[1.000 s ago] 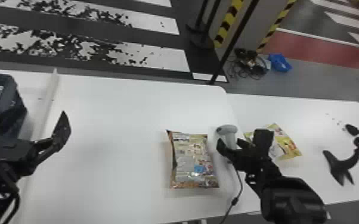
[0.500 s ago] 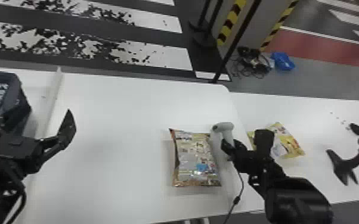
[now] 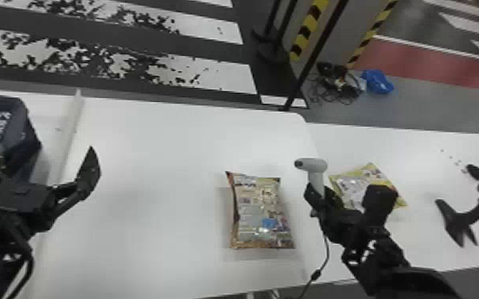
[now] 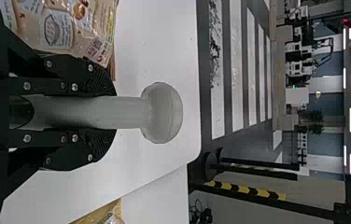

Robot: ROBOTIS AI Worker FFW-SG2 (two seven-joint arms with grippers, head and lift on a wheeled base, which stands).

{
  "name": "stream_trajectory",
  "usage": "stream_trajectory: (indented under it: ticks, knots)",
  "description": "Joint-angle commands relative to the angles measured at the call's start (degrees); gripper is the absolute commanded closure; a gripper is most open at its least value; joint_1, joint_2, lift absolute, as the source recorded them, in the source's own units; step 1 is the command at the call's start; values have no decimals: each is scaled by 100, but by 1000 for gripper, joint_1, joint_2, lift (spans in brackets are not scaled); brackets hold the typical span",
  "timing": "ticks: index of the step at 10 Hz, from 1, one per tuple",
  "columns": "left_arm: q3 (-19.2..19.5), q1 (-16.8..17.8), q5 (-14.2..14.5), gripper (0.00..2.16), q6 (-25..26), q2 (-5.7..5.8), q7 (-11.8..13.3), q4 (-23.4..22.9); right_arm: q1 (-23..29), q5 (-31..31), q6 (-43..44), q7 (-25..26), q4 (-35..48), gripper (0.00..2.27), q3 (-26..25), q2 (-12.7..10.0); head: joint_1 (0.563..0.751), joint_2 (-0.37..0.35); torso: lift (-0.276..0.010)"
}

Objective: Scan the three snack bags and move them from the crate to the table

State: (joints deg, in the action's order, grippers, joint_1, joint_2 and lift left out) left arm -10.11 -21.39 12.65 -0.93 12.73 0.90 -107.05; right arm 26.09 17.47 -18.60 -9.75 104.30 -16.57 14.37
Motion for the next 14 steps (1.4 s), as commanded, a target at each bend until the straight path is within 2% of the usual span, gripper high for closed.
stream_trajectory:
  ticks: [1, 3, 5, 6, 8, 9, 12, 14]
  knots:
    - [18, 4, 0, 26, -16, -16, -2, 53, 687, 292, 264, 17, 872, 2236, -153, -286, 695, -299, -62]
    - [-61, 118, 9, 26, -69, -60, -2, 167, 1355, 547, 300, 8, 1646, 2236, -21, -629, 695, -279, -62]
    - [-79, 179, 9, 26, -157, -87, -2, 282, 1724, 407, 440, 8, 1901, 2236, 515, -717, 695, -239, -62]
    - [-79, 197, 27, 26, -280, -87, -2, 378, 1768, 125, 528, 70, 1874, 2236, 858, -752, 695, -216, -62]
    - [-70, 171, 35, 26, -385, -78, -11, 405, 1742, -446, 827, 509, 1637, 2236, 1508, -743, 695, -142, -62]
    - [-52, 144, 35, 26, -403, -60, -20, 396, 1645, -586, 932, 676, 1426, 2236, 1693, -734, 695, -110, -62]
    - [9, 118, 35, 26, -526, -34, -29, 413, 1487, -938, 1143, 1239, 960, 2236, 1912, -699, 695, -78, -62]
    - [18, 136, 44, 26, -543, -34, -29, 431, 1390, -1087, 1126, 1379, 749, 2236, 1974, -690, 695, -77, -62]
